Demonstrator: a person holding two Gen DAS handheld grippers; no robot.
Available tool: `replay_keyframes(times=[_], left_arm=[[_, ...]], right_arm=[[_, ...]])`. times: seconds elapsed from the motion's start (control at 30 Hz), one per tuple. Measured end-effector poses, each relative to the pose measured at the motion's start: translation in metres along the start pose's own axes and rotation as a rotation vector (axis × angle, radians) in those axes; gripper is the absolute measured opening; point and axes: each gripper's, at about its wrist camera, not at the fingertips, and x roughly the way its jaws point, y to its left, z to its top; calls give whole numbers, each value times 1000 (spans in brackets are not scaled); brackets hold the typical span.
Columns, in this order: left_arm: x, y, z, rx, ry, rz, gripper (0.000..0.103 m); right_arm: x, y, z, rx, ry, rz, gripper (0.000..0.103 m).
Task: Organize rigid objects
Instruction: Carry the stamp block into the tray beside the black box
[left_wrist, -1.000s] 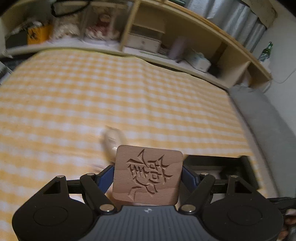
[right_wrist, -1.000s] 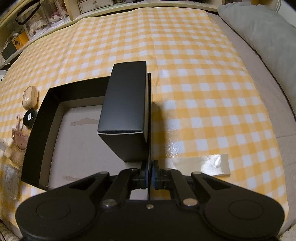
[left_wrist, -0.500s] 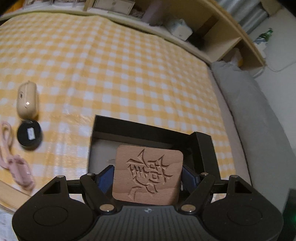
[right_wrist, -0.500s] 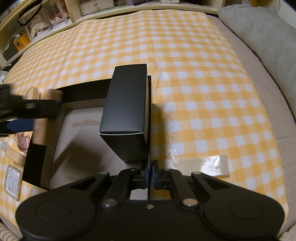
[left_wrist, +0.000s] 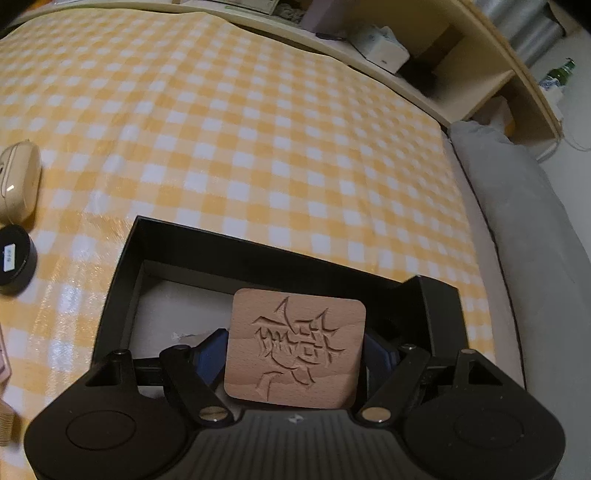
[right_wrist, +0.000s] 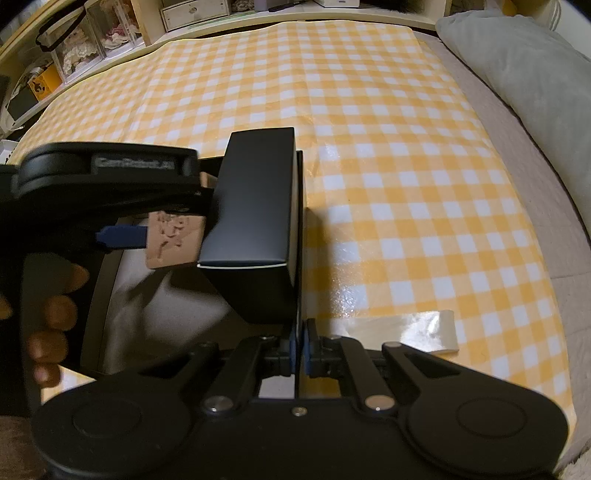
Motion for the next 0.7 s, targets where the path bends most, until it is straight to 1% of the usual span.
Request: replay_keyframes(times=[0.2, 0.43, 0.5, 0.53, 0.6, 0.7], left_arm=[[10, 7, 1, -33, -14, -6, 77], [16, 10, -1, -69, -14, -40, 77], [17, 11, -2, -74, -12, -61, 79], [17, 12, -2, -77, -8, -74, 85], [15, 15, -3, -85, -7, -83, 90], [9, 17, -4, -74, -10, -91, 90]], right_arm=[[0, 0, 0, -1, 0, -1, 5], [0, 1, 0, -2, 2, -2, 5], [1, 1, 1, -4, 2, -3, 5], [1, 1, 0, -4, 2, -3, 5], [2, 1, 1, -4, 4, -2, 5], [3, 2, 1, -7, 7, -5, 5]])
